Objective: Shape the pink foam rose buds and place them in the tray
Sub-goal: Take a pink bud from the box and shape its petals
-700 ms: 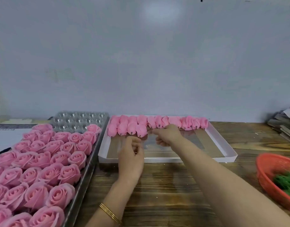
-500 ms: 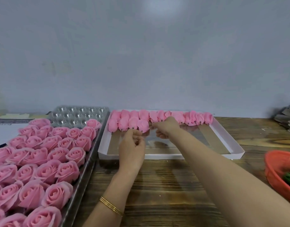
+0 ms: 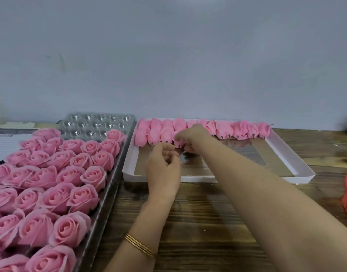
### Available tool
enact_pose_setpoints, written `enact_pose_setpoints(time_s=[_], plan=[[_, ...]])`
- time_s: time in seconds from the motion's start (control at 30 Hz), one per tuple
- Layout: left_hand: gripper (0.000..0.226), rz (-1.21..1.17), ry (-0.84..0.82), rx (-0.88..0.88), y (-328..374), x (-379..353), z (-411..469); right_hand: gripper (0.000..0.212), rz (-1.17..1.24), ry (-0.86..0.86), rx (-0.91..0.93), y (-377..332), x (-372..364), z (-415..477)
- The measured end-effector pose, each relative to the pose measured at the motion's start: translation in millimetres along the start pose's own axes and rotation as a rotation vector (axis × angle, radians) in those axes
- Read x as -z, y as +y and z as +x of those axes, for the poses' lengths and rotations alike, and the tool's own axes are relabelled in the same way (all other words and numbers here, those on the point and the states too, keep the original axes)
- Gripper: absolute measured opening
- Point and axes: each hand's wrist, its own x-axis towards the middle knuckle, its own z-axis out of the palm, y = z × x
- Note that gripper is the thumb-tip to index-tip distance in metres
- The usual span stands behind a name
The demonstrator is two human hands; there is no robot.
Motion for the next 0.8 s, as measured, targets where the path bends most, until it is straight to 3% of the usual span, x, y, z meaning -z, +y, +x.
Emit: enact_pose_setpoints(time_s=[0.27,0.63,0.8], plan=[[0.024,-0.047,0.001,0.046,3,1,-1,0.026,-0.090,0.057,0.064,0,-9,-3],[0.021,-0.046,-0.049,0.052,6,4,-1,0.025,0.279,0.050,0.084,26,23,-20],[0.018,-0.179,-0.105,0.102,13,4,-6,0.018,0.327,0.064,0.161,49,47,-56]])
